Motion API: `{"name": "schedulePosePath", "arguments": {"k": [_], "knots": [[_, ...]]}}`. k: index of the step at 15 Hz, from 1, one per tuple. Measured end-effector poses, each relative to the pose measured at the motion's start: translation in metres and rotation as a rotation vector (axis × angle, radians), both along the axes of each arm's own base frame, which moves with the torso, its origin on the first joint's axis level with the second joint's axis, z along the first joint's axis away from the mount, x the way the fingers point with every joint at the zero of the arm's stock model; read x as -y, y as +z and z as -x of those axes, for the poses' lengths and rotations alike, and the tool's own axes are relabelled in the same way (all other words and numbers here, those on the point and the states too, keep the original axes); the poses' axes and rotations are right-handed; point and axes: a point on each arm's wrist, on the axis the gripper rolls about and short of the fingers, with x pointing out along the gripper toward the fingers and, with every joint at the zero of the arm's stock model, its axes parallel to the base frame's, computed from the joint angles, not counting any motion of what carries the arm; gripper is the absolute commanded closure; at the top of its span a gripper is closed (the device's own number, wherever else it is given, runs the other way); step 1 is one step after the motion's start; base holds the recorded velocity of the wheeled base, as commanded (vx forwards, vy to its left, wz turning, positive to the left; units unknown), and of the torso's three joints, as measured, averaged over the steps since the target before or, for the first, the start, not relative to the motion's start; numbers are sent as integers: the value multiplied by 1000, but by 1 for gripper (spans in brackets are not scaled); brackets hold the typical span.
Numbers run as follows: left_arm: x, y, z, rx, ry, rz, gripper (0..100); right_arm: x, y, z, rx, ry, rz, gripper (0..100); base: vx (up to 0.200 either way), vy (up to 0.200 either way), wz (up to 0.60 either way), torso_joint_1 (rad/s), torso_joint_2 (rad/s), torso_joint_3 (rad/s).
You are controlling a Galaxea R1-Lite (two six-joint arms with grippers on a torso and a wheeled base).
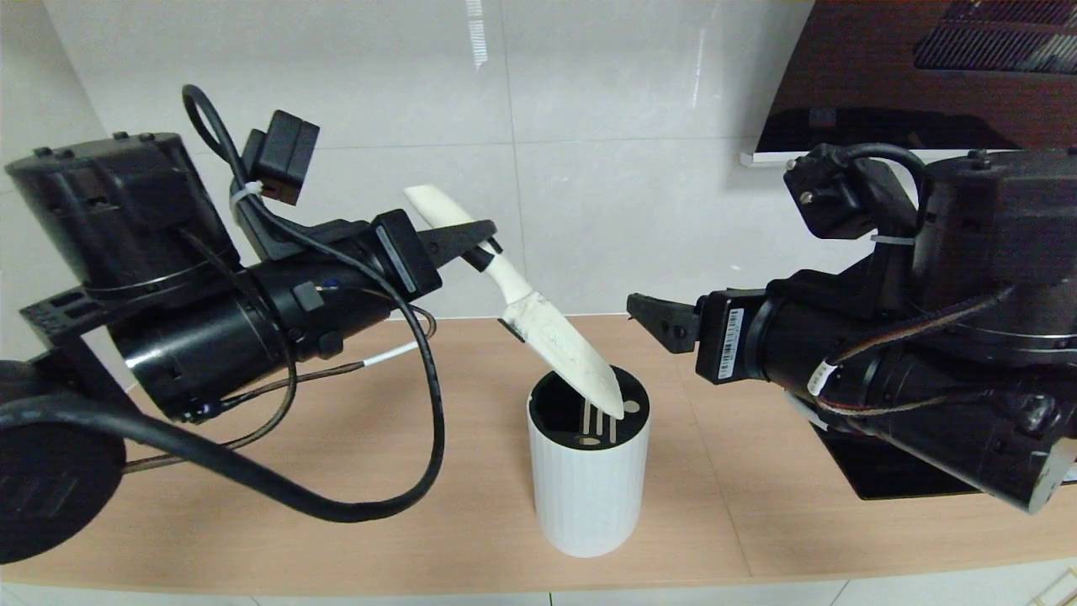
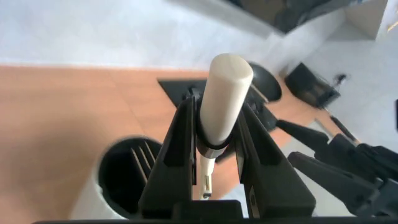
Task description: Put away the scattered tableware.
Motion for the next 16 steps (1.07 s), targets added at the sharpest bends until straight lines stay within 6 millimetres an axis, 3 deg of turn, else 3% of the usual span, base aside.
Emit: {"name": "schedulePosePath", "arguments": {"k": [7, 11, 16], "knots": [[-17, 15, 15, 241, 174, -231, 100, 7, 2, -5, 9, -29, 6, 0, 0, 0, 0, 0, 0, 0], [-9, 21, 1, 267, 176, -234, 100, 8, 0, -7, 6, -35, 10, 0, 0, 0, 0, 0, 0, 0], [12, 10, -13, 291, 132, -312, 100, 4, -6, -11, -8, -36, 29, 0, 0, 0, 0, 0, 0, 0]]}}
